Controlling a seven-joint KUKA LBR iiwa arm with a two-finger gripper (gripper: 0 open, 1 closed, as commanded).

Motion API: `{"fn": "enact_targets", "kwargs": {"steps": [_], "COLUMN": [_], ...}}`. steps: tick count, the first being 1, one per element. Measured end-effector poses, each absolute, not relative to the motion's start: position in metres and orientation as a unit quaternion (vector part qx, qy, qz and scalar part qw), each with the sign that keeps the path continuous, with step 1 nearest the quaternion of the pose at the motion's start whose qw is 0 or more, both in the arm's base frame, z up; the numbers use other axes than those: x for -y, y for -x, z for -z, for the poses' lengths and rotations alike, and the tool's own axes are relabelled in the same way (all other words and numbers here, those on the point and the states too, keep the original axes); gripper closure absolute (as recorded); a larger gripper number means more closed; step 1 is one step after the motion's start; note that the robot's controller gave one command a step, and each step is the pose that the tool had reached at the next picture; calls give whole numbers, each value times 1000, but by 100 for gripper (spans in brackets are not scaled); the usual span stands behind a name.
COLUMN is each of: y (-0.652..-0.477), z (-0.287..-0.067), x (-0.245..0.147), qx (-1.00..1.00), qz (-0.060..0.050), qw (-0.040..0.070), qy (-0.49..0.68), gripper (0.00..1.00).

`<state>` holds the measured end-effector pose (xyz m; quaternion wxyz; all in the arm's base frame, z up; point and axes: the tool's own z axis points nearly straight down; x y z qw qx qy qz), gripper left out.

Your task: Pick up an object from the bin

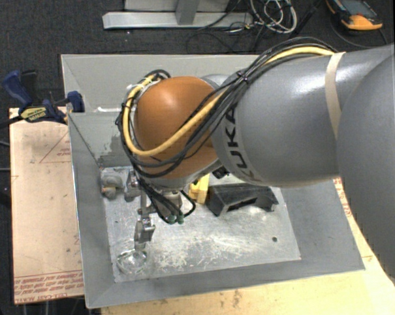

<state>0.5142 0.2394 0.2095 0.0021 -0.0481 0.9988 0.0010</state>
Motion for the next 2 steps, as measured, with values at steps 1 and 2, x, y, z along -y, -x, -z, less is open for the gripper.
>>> {"fn": "enact_targets", "kwargs": {"steps": [1, 2], "y": [-522, -522], "z": [-97, -97], "x": [-252, -252], "qx": [-992, -992], "qz": [-1, -1], "qw": [0, 0], "qy": [124, 124], "gripper": [100, 100]}}
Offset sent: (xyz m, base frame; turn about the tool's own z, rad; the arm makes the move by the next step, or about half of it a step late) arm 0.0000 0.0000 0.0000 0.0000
